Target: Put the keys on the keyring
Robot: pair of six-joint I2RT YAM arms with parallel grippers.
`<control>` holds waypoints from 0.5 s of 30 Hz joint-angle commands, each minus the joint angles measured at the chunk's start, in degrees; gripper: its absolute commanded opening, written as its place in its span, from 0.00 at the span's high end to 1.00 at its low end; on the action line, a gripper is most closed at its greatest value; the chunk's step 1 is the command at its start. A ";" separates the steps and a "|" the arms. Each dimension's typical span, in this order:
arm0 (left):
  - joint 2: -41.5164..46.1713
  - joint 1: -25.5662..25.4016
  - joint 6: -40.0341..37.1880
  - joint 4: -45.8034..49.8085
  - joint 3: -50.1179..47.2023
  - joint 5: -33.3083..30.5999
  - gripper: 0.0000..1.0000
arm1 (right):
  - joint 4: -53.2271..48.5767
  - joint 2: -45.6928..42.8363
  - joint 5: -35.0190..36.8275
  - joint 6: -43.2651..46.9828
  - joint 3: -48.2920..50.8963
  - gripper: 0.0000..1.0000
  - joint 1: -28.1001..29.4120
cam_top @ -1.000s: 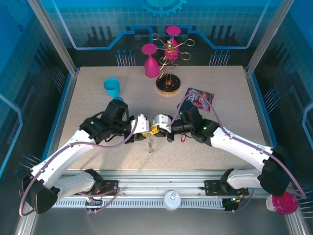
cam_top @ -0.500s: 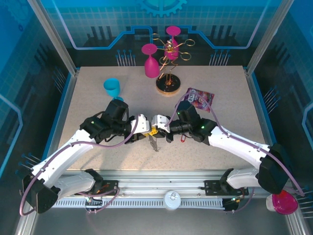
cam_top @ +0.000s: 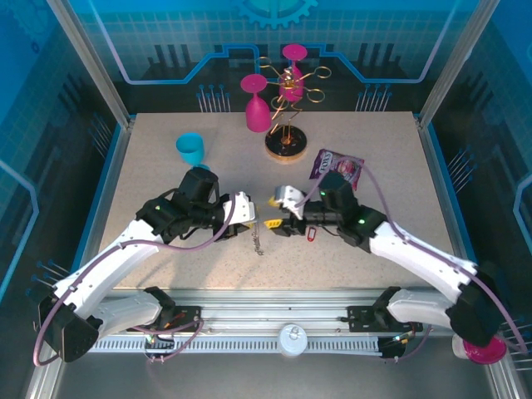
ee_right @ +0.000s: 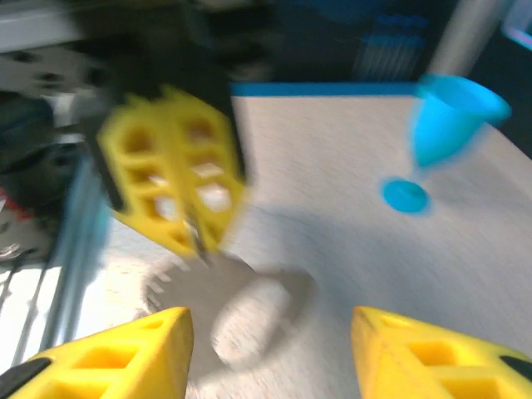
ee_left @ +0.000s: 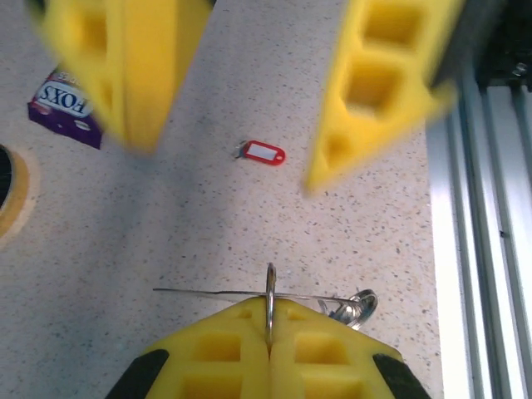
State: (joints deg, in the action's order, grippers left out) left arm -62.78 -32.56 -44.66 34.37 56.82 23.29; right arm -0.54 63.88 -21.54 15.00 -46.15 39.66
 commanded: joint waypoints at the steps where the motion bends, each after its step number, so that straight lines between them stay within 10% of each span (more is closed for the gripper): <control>1: -0.71 -0.41 4.06 -4.28 -0.89 -2.22 1.00 | -5.81 -6.04 18.90 -10.99 3.19 0.49 -1.95; 9: -1.25 -0.58 13.67 -7.69 -2.90 -5.43 1.00 | -25.10 -9.56 36.94 -39.39 7.48 0.63 -1.97; 15: -0.87 -0.52 19.12 -8.77 -3.77 -4.76 1.00 | -30.84 1.84 32.03 -48.01 3.08 0.57 -2.53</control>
State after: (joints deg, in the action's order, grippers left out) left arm -64.45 -32.64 -30.46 27.83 53.41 18.17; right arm -25.78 61.36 10.26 -24.80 -40.12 37.58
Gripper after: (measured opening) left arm 0.049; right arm 0.421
